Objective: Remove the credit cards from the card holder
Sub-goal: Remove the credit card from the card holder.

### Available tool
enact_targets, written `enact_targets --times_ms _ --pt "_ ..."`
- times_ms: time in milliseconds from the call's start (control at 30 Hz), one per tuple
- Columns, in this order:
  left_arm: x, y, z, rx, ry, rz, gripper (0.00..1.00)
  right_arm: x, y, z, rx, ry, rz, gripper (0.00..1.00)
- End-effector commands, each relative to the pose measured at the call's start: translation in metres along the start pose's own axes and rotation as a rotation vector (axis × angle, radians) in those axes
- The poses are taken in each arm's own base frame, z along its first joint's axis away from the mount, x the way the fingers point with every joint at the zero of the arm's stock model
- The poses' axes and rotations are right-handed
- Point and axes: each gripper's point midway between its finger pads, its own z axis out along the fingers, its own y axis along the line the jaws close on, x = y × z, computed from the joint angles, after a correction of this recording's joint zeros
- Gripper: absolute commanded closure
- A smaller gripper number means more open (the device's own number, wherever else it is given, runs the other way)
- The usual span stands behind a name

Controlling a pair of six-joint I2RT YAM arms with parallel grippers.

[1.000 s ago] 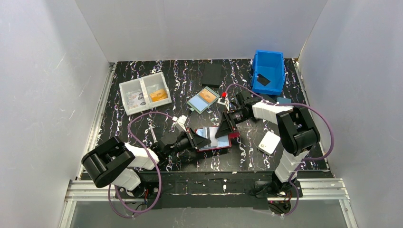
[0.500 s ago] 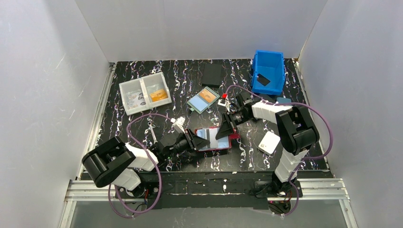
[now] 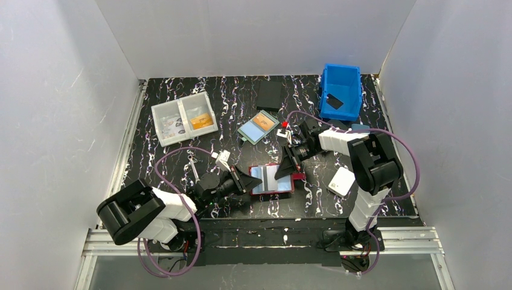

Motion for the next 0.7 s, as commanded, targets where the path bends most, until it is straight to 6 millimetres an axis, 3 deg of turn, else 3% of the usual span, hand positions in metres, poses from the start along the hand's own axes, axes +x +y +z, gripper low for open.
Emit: enact_targets --times_ms 0,333,533,667 --pt "-0.007 0.001 -0.004 0.001 -0.040 0.027 1.00 -0.008 -0.003 -0.002 0.021 0.003 -0.032 0.99" --pt "-0.015 0.044 -0.029 -0.169 -0.119 0.006 1.00 -0.001 -0.026 -0.004 0.125 0.042 -0.002 0.99" --pt "-0.013 0.063 -0.036 -0.261 -0.104 -0.002 1.00 -0.003 -0.022 -0.006 0.133 0.043 -0.038 0.99" --pt "-0.013 0.067 -0.039 -0.281 -0.098 -0.007 0.87 -0.006 -0.012 -0.008 0.102 0.045 -0.087 0.99"
